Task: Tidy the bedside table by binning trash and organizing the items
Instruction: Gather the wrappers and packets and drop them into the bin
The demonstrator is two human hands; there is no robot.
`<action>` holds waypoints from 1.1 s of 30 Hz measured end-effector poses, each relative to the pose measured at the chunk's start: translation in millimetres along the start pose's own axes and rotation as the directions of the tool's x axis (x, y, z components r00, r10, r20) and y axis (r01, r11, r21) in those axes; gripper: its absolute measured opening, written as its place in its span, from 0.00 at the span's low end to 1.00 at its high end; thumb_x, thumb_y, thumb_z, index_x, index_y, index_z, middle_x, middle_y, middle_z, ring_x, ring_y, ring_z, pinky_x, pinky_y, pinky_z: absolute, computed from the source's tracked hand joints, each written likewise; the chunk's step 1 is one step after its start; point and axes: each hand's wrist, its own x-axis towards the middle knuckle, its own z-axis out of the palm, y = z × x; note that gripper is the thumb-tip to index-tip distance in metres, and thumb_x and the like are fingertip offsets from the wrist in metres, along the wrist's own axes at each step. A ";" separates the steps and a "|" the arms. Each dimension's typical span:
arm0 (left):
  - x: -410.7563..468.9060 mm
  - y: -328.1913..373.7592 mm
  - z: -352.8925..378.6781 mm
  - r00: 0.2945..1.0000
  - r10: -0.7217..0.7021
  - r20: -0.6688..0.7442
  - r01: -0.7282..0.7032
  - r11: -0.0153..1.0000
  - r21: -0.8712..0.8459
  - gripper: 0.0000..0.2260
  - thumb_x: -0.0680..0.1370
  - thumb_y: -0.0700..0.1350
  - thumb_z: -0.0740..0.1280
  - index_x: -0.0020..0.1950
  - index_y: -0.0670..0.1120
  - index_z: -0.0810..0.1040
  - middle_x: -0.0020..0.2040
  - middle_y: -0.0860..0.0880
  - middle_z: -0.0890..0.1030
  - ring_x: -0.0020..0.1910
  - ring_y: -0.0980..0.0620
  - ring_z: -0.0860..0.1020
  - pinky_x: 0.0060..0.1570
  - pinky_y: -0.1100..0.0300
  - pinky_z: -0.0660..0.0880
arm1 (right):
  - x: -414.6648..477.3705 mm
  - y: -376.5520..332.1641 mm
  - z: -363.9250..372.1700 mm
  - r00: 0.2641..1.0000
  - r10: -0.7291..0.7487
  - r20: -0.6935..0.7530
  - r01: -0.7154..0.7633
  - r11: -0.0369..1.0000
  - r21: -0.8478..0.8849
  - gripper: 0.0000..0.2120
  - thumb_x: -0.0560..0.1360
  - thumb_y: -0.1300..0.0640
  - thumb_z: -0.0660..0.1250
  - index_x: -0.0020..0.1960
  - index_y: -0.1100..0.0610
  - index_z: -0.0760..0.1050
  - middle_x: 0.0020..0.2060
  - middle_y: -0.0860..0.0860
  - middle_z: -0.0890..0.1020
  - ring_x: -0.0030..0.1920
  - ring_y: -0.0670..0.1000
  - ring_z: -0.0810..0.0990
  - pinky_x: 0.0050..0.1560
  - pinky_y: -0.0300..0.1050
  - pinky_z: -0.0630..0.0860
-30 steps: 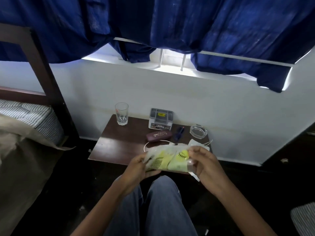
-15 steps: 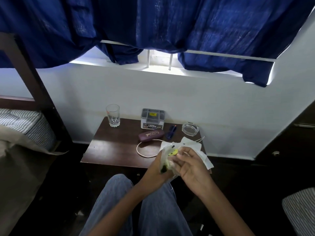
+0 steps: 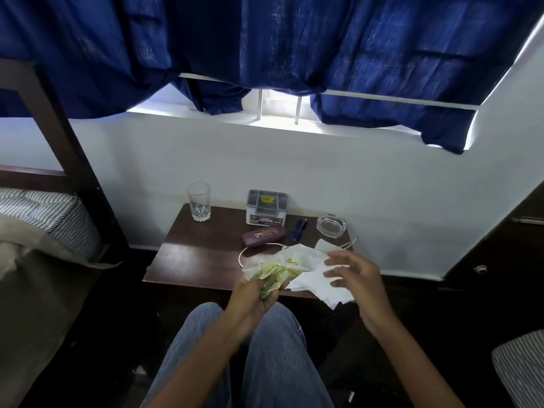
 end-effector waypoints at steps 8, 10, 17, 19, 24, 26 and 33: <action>3.8 -15.6 9.7 0.998 -0.056 -0.037 0.059 0.995 0.079 0.09 0.79 0.32 0.57 0.49 0.42 0.76 0.38 0.45 0.80 0.24 0.58 0.79 0.20 0.70 0.70 | -14.6 5.8 32.4 0.986 -0.087 0.142 0.104 0.987 -0.120 0.10 0.69 0.71 0.69 0.46 0.59 0.79 0.48 0.54 0.81 0.43 0.43 0.80 0.44 0.35 0.78; 3.3 -17.0 13.6 0.999 -0.013 -0.041 0.020 0.984 0.180 0.09 0.79 0.33 0.58 0.47 0.42 0.76 0.36 0.46 0.80 0.25 0.58 0.78 0.22 0.69 0.72 | -18.4 11.3 37.9 0.957 -0.198 0.210 0.256 0.917 -0.306 0.17 0.68 0.74 0.67 0.52 0.58 0.79 0.51 0.51 0.76 0.47 0.39 0.78 0.45 0.29 0.75; -0.8 -24.2 16.2 0.989 0.035 0.145 -0.091 0.911 0.403 0.11 0.77 0.38 0.60 0.54 0.45 0.78 0.41 0.47 0.84 0.43 0.50 0.82 0.47 0.51 0.80 | -14.8 43.3 44.5 0.899 -0.312 0.309 0.438 0.668 -0.601 0.19 0.71 0.63 0.69 0.61 0.55 0.77 0.53 0.50 0.73 0.55 0.48 0.71 0.55 0.36 0.73; 3.2 -30.5 14.0 0.987 -0.051 0.154 -0.019 0.906 0.423 0.12 0.77 0.41 0.58 0.56 0.44 0.77 0.39 0.50 0.84 0.44 0.52 0.81 0.50 0.51 0.79 | -12.0 50.1 40.6 0.924 -0.273 0.269 0.382 0.709 -0.593 0.16 0.71 0.65 0.68 0.58 0.55 0.79 0.49 0.49 0.75 0.51 0.49 0.73 0.50 0.35 0.72; 15.0 -51.4 22.5 0.941 -0.260 0.215 0.117 0.849 0.515 0.20 0.73 0.54 0.63 0.63 0.49 0.74 0.58 0.48 0.79 0.58 0.49 0.78 0.57 0.53 0.74 | -4.6 61.3 11.4 0.977 -0.157 0.141 0.210 0.799 -0.564 0.08 0.71 0.67 0.66 0.48 0.60 0.81 0.41 0.49 0.77 0.43 0.46 0.76 0.43 0.33 0.72; 16.4 -63.4 33.3 0.931 -0.283 0.231 0.107 0.816 0.568 0.18 0.77 0.53 0.60 0.65 0.49 0.70 0.62 0.47 0.76 0.60 0.48 0.76 0.61 0.52 0.73 | 1.6 67.3 -8.6 0.986 -0.103 0.132 0.161 0.795 -0.585 0.09 0.70 0.69 0.67 0.47 0.61 0.82 0.40 0.49 0.78 0.42 0.46 0.76 0.43 0.33 0.73; 31.5 -116.0 44.0 0.879 -0.424 0.220 0.264 0.815 0.515 0.18 0.79 0.57 0.55 0.64 0.49 0.72 0.60 0.47 0.79 0.56 0.46 0.78 0.52 0.53 0.75 | 3.2 131.9 -106.8 0.986 0.118 -0.117 -0.161 0.850 -0.501 0.12 0.65 0.78 0.66 0.41 0.65 0.81 0.37 0.56 0.80 0.29 0.39 0.77 0.30 0.34 0.75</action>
